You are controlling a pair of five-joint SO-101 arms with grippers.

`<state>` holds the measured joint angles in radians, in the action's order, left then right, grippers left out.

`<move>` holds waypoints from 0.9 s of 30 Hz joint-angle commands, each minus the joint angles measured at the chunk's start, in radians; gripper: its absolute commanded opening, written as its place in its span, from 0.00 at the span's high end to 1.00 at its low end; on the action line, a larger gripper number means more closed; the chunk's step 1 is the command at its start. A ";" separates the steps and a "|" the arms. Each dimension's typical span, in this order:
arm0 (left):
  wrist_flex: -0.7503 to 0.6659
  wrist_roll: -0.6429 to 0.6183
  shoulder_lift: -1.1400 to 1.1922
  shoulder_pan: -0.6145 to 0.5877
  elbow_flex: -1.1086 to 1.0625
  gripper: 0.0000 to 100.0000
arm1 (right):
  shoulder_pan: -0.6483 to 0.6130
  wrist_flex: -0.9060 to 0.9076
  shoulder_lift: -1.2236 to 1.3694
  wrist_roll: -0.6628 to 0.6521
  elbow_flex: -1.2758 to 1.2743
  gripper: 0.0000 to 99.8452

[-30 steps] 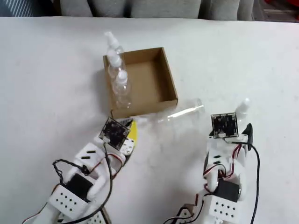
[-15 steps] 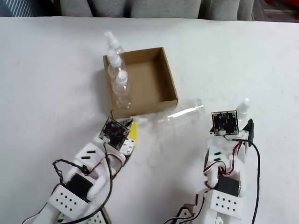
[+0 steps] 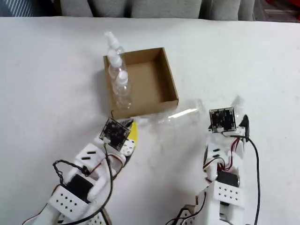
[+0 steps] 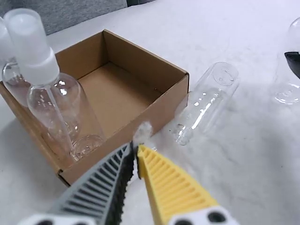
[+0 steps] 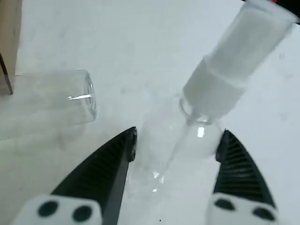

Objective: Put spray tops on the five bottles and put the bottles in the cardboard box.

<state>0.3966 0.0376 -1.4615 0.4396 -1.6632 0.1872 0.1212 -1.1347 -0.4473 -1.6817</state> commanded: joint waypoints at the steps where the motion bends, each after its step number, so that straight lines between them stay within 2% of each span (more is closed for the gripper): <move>1: -0.032 0.009 -0.016 -0.012 0.009 0.98 | 0.005 -0.005 0.025 0.003 0.011 0.98; 4: -0.032 0.009 -0.016 -0.013 0.009 0.98 | 0.027 -0.019 0.027 0.003 0.012 0.96; 6: -0.032 0.009 -0.016 -0.013 0.009 0.98 | 0.031 -0.021 0.027 0.003 0.012 0.99; 13: -0.032 0.009 -0.016 -0.013 0.009 0.98 | 0.033 -0.018 0.027 0.005 0.020 0.98; 16: -0.032 0.009 -0.016 -0.013 0.009 0.98 | 0.035 -0.012 0.025 0.068 0.046 0.98; 20: -0.032 0.009 -0.016 -0.013 0.009 0.98 | 0.056 0.081 0.025 0.115 0.138 0.98; 27: -0.032 0.009 -0.016 -0.013 0.009 0.98 | 0.019 0.231 0.025 0.117 0.281 0.98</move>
<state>0.3966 0.0376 -1.4615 0.4396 -1.6632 0.2332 0.3099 -1.1024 -0.3399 -1.4837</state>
